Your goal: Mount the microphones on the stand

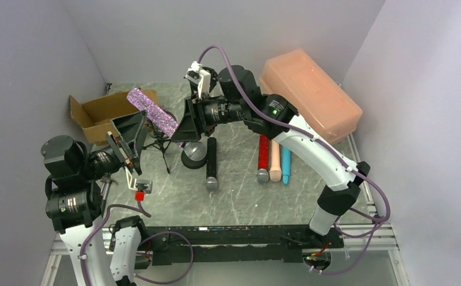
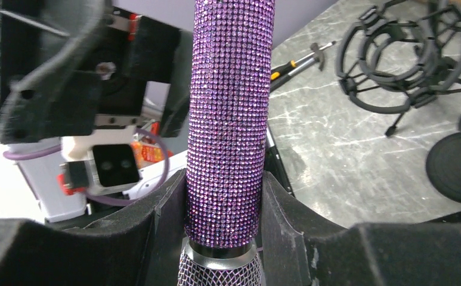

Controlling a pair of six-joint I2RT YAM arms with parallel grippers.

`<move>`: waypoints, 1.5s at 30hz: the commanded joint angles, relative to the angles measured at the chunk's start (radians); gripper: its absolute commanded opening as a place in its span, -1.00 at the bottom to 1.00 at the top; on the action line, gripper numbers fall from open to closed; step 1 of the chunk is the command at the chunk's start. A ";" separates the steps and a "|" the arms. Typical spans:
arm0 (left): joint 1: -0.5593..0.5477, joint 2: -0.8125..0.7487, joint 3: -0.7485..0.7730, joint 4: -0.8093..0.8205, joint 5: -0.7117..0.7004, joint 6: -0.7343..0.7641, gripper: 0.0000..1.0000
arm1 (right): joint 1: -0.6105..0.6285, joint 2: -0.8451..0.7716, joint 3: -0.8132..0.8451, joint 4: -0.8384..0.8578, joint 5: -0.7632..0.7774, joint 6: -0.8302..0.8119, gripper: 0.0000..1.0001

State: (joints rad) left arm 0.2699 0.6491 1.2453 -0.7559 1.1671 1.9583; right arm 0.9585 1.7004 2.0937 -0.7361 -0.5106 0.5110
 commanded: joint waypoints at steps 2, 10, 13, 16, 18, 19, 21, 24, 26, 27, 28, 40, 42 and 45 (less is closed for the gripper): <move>-0.018 -0.013 -0.034 -0.025 -0.014 0.210 0.99 | 0.044 0.019 0.090 0.071 -0.073 0.034 -0.85; -0.035 -0.019 -0.059 0.059 -0.034 0.090 0.81 | 0.086 0.091 0.140 0.075 -0.060 0.036 -0.89; -0.037 -0.024 -0.061 0.046 -0.032 0.093 0.46 | 0.088 0.096 0.140 0.085 -0.056 0.040 -0.89; -0.040 -0.026 -0.059 0.044 -0.026 0.059 -0.13 | 0.088 0.108 0.164 0.079 -0.047 0.036 -0.89; -0.041 -0.027 -0.058 0.033 -0.029 0.046 -0.66 | 0.088 0.116 0.179 0.078 -0.041 0.032 -0.87; -0.041 -0.029 -0.060 0.037 -0.032 0.031 -0.81 | 0.088 0.119 0.185 0.078 -0.034 0.031 -0.83; -0.043 -0.032 -0.065 0.049 -0.042 -0.005 -1.00 | 0.086 0.118 0.196 0.082 -0.014 0.025 -0.56; -0.045 -0.030 -0.078 0.120 -0.059 -0.150 -1.00 | 0.080 0.105 0.230 0.065 0.046 -0.008 0.30; -0.045 -0.024 -0.088 0.218 -0.069 -0.355 -1.00 | 0.065 0.080 0.252 0.059 0.095 -0.041 0.64; -0.045 -0.015 -0.088 0.267 -0.077 -0.486 -1.00 | 0.056 0.061 0.257 0.059 0.123 -0.060 0.78; -0.045 -0.002 -0.081 0.318 -0.088 -0.636 -1.00 | 0.045 0.035 0.257 0.067 0.156 -0.081 0.94; -0.045 0.194 0.055 0.523 -0.107 -1.922 -1.00 | -0.012 -0.281 -0.152 0.372 0.280 -0.223 1.00; -0.045 0.208 0.045 0.590 -0.060 -2.075 -1.00 | -0.007 -0.266 -0.164 0.399 0.246 -0.229 1.00; -0.045 0.200 -0.001 0.721 0.009 -2.232 -1.00 | 0.019 -0.222 -0.146 0.427 0.231 -0.259 1.00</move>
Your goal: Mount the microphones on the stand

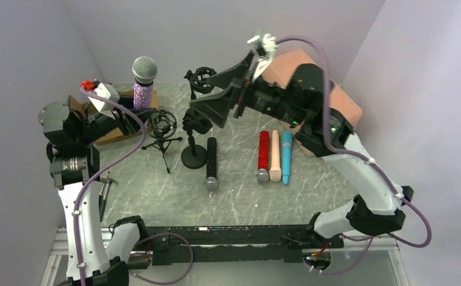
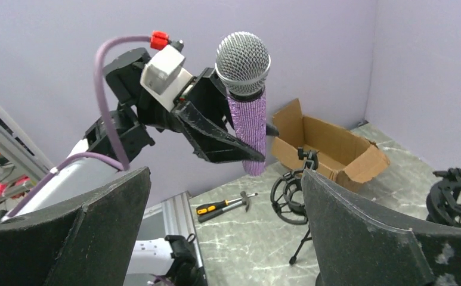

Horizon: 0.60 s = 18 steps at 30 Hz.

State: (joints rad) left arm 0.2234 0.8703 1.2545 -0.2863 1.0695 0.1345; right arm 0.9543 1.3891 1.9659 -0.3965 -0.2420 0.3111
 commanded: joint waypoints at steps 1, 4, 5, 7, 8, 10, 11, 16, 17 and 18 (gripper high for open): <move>0.001 -0.030 -0.023 0.275 0.130 -0.436 -1.00 | 0.030 0.105 -0.006 0.094 -0.045 -0.065 1.00; -0.003 -0.047 -0.046 0.342 0.180 -0.489 -1.00 | 0.039 0.158 0.038 0.114 -0.085 -0.062 0.99; -0.004 -0.049 -0.050 0.348 0.197 -0.502 -1.00 | 0.043 0.172 0.047 0.127 -0.099 -0.059 0.99; -0.006 -0.052 -0.055 0.352 0.227 -0.519 -1.00 | 0.052 0.197 0.060 0.157 -0.124 -0.053 0.99; -0.007 -0.053 -0.058 0.351 0.236 -0.524 -1.00 | 0.055 0.207 0.067 0.169 -0.135 -0.049 0.98; -0.010 -0.060 -0.067 0.350 0.249 -0.530 -1.00 | 0.061 0.231 0.086 0.194 -0.160 -0.036 0.97; -0.010 -0.064 -0.074 0.349 0.255 -0.530 -1.00 | 0.061 0.238 0.084 0.214 -0.179 -0.024 0.97; -0.011 -0.073 -0.086 0.340 0.265 -0.544 -1.00 | 0.064 0.268 0.086 0.274 -0.214 0.010 0.91; -0.011 -0.075 -0.088 0.341 0.263 -0.545 -1.00 | 0.065 0.268 0.084 0.286 -0.216 0.013 0.90; -0.012 -0.078 -0.089 0.345 0.259 -0.549 -1.00 | 0.066 0.268 0.080 0.298 -0.219 0.015 0.88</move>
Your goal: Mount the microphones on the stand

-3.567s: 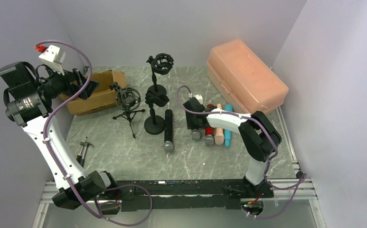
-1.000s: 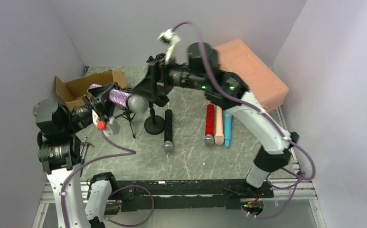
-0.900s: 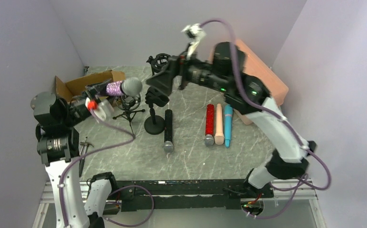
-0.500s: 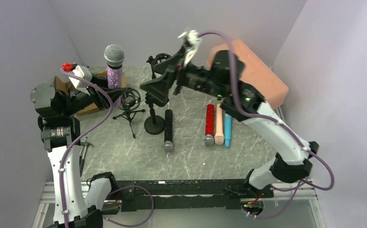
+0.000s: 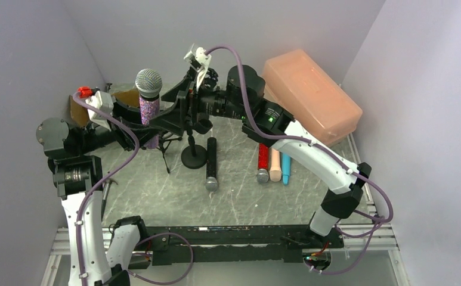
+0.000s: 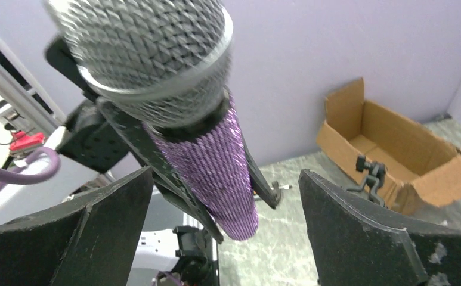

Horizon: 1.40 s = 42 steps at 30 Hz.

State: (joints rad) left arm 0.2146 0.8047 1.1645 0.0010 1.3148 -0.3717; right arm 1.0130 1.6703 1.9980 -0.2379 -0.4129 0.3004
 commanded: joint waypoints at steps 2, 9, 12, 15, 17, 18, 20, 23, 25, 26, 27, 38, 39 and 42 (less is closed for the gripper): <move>-0.003 -0.015 -0.007 0.078 0.015 -0.059 -1.00 | 0.011 -0.009 0.042 0.156 -0.045 0.031 0.82; -0.006 -0.006 -0.004 0.104 0.025 -0.092 -0.94 | 0.014 0.072 0.123 0.144 -0.070 0.053 0.35; -0.008 -0.002 0.022 0.026 0.027 -0.011 -0.80 | 0.015 0.104 0.157 0.121 -0.058 0.047 -0.02; -0.008 0.011 0.061 -0.074 0.038 0.056 -0.60 | 0.015 0.111 0.181 0.096 -0.010 0.015 -0.40; -0.008 0.016 0.072 -0.092 0.036 0.068 -0.46 | 0.015 0.101 0.184 0.093 0.026 -0.011 -0.69; -0.009 0.017 0.073 -0.088 0.035 0.069 -0.36 | 0.015 0.098 0.186 0.091 0.041 -0.025 -0.80; -0.008 0.019 0.091 -0.122 0.025 0.113 0.24 | 0.015 0.089 0.196 0.077 0.074 -0.061 -0.99; -0.008 0.041 0.168 -0.310 -0.053 0.264 0.98 | 0.015 0.060 0.178 0.080 0.136 -0.116 -1.00; -0.007 0.059 0.225 -0.434 -0.134 0.349 0.99 | 0.017 0.026 0.130 0.116 0.174 -0.152 -1.00; -0.006 0.065 0.252 -0.480 -0.174 0.402 0.99 | 0.019 0.011 0.105 0.134 0.196 -0.170 -1.00; -0.006 0.071 0.277 -0.532 -0.213 0.432 0.99 | 0.019 0.000 0.082 0.149 0.215 -0.185 -1.00; 0.026 0.132 0.319 -0.703 -0.612 0.530 0.99 | 0.026 -0.037 -0.103 0.391 0.307 -0.312 -1.00; 0.043 0.141 0.317 -0.700 -0.637 0.532 0.99 | 0.029 -0.035 -0.116 0.410 0.312 -0.325 -1.00; 0.106 0.165 0.272 -0.630 -0.643 0.523 0.99 | 0.037 -0.027 -0.136 0.449 0.323 -0.339 -1.00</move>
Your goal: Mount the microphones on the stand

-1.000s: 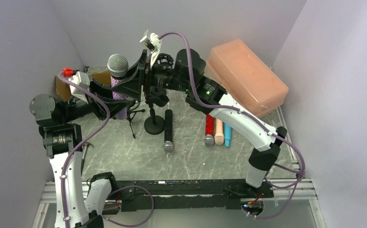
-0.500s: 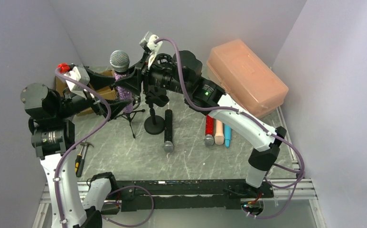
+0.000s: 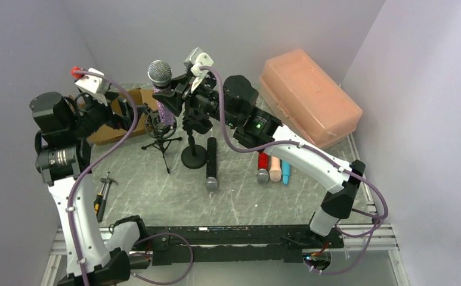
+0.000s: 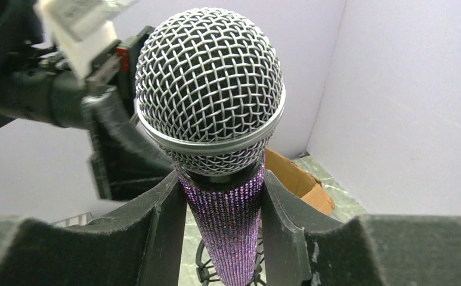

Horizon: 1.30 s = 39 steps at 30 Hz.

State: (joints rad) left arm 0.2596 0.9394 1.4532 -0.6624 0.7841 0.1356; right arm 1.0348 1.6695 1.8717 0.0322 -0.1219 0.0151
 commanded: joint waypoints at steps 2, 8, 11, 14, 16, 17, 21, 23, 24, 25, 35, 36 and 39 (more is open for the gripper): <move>0.110 0.057 -0.034 0.066 -0.088 -0.004 0.99 | 0.021 -0.014 -0.011 0.195 0.037 -0.064 -1.00; 0.147 0.100 -0.086 0.120 -0.066 0.008 0.93 | 0.037 0.029 0.000 0.211 0.055 -0.097 -1.00; 0.147 0.086 -0.129 0.152 -0.066 0.019 0.92 | 0.040 0.049 0.010 0.209 0.060 -0.104 -1.00; 0.147 0.076 -0.165 0.165 -0.055 0.029 0.92 | 0.042 0.066 0.010 0.219 0.067 -0.113 -1.00; 0.147 0.075 -0.181 0.171 -0.051 0.032 0.92 | 0.042 0.079 0.013 0.228 0.071 -0.117 -1.00; 0.146 0.076 -0.185 0.171 -0.048 0.035 0.92 | 0.042 0.086 0.017 0.228 0.073 -0.119 -1.00; 0.147 0.076 -0.195 0.167 -0.041 0.047 0.92 | 0.042 0.118 0.056 0.207 0.080 -0.134 -1.00; 0.147 0.072 -0.203 0.170 -0.033 0.054 0.91 | 0.042 0.121 0.051 0.211 0.083 -0.136 -1.00; 0.147 0.069 -0.207 0.175 -0.031 0.055 0.91 | 0.041 0.120 0.044 0.218 0.086 -0.138 -1.00; 0.146 0.068 -0.211 0.177 -0.026 0.055 0.91 | 0.042 0.119 0.037 0.222 0.089 -0.138 -1.00; 0.141 0.078 -0.244 0.196 0.028 0.050 0.87 | 0.040 0.071 -0.071 0.285 0.119 -0.131 -1.00; 0.139 0.079 -0.248 0.199 0.030 0.047 0.86 | 0.039 0.066 -0.085 0.292 0.119 -0.127 -1.00; 0.120 0.074 -0.262 0.208 0.023 0.047 0.86 | 0.041 0.047 -0.125 0.328 0.119 -0.117 -1.00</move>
State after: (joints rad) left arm 0.3973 1.0252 1.2053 -0.5030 0.7826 0.1753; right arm 1.0752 1.7718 1.7874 0.2710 -0.0284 -0.1024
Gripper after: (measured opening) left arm 0.932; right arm 0.441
